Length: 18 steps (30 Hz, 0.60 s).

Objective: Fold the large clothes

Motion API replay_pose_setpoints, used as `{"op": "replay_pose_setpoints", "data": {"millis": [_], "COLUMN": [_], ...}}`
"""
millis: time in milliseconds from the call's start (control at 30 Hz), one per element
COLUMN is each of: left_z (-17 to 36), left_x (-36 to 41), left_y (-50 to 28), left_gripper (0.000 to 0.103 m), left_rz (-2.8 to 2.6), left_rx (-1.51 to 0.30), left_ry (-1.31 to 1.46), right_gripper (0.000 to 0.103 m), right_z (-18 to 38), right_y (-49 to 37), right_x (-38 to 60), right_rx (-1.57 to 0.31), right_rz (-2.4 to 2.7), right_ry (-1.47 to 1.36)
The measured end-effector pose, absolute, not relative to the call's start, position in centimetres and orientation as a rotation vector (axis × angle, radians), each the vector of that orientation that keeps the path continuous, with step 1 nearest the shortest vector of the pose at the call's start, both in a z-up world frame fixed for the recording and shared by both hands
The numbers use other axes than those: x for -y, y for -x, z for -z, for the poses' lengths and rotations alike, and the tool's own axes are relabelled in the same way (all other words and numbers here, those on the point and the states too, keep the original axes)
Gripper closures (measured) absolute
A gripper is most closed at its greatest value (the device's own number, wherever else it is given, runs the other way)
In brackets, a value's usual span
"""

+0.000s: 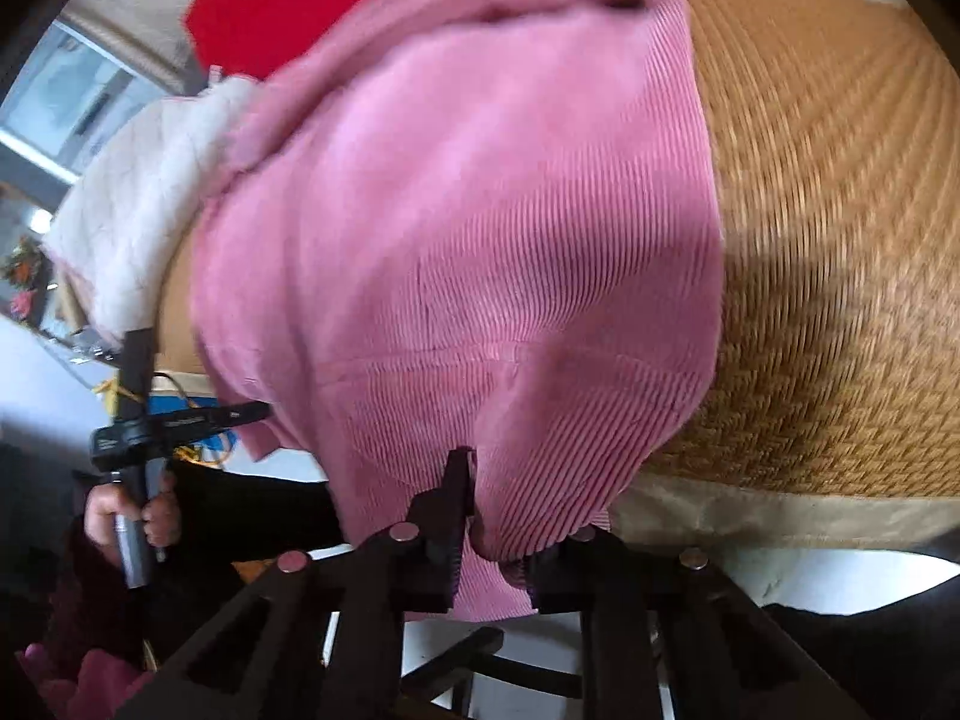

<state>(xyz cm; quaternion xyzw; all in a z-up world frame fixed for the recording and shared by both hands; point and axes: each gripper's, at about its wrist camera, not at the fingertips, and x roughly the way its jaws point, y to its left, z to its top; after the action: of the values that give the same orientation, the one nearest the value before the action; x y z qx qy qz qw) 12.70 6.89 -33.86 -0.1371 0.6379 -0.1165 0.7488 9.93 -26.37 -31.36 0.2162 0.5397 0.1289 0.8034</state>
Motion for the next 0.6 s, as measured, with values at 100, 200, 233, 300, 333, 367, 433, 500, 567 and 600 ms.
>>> {"op": "replay_pose_setpoints", "data": {"millis": [100, 200, 233, 300, 333, 367, 433, 500, 567, 600], "left_z": [30.3, 26.0, 23.8, 20.4, 18.9, 17.9, 15.4, 14.9, 14.8, 14.9], "left_x": [-6.2, -6.2, -6.3, -6.3, -6.3, -6.6, -6.4, -7.0, -6.4, -6.1], "left_y": [-12.2, -13.0, -14.0, -16.1, -17.4, -18.9, -22.4, -25.4, -29.7, -32.0], "left_gripper": [0.099, 0.099, 0.099, 0.099, 0.099, 0.099, 0.099, 0.099, 0.098, 0.098], "left_rz": [0.350, 0.442, 0.470, 0.498, 0.516, 0.528, 0.533, 0.511, 0.510, 0.497], "left_rx": [-1.336, -1.260, -1.209, -1.127, -1.097, -1.078, -1.015, -0.976, -0.952, -0.934], "left_ry": [0.340, 0.403, 0.430, 0.442, 0.458, 0.471, 0.469, 0.471, 0.515, 0.530], "right_gripper": [0.087, 0.087, 0.087, 0.087, 0.087, 0.087, 0.087, 0.088, 0.088, 0.088], "right_z": [27.8, 23.8, 22.9, 21.0, 20.2, 19.5, 18.5, 18.0, 17.8, 17.7], "right_y": [-10.3, -11.4, -12.0, -13.5, -14.5, -15.7, -17.9, -20.6, -24.2, -25.5], "right_x": [26.6, 27.0, 27.1, 27.7, 28.2, 28.7, 29.6, 30.9, 32.8, 34.2], "right_rx": [-1.085, -0.988, -0.964, -0.909, -0.882, -0.852, -0.812, -0.761, -0.719, -0.699], "right_rz": [-0.352, -0.415, -0.425, -0.448, -0.455, -0.453, -0.432, -0.404, -0.358, -0.333], "right_ry": [-0.474, -0.473, -0.474, -0.499, -0.512, -0.523, -0.537, -0.567, -0.622, -0.649]}}
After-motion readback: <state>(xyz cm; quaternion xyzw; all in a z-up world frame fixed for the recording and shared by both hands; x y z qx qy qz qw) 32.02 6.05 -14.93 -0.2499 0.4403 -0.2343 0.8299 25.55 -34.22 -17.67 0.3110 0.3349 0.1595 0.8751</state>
